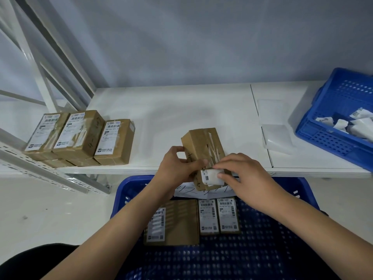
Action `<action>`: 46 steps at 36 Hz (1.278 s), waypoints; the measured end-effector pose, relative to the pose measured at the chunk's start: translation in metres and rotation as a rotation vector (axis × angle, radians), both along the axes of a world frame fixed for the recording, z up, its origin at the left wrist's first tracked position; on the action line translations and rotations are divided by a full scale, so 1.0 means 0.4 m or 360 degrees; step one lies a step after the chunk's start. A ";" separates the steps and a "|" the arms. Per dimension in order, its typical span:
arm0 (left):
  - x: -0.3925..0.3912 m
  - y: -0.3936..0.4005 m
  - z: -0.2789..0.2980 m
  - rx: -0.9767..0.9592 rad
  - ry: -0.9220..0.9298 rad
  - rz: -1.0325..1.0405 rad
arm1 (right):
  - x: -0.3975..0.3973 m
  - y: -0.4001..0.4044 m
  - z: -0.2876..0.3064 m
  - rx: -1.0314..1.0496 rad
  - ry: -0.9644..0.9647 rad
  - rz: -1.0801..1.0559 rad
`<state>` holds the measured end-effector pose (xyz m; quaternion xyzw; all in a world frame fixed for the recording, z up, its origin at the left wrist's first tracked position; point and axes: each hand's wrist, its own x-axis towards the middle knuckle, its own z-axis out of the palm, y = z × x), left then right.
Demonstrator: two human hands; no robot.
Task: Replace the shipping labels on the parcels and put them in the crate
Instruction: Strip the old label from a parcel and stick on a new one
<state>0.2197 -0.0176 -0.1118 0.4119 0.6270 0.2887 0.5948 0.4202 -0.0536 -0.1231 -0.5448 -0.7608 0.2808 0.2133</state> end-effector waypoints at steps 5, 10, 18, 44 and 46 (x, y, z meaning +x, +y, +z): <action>0.008 -0.005 0.001 0.0000 -0.0014 -0.0031 | -0.003 -0.002 0.002 0.0029 -0.0030 0.0017; 0.007 -0.001 -0.002 0.0008 0.0027 -0.0007 | -0.002 0.000 0.005 0.0048 -0.0011 0.0015; -0.003 0.008 -0.010 0.0000 0.0094 0.0072 | -0.010 0.000 0.017 0.0072 -0.0007 0.0007; -0.010 0.018 0.007 -0.0191 -0.0069 0.0179 | -0.034 -0.020 0.044 0.0355 -0.0101 0.0048; -0.012 0.021 0.007 -0.0199 -0.0083 0.0170 | -0.035 -0.022 0.046 0.0404 -0.0108 0.0064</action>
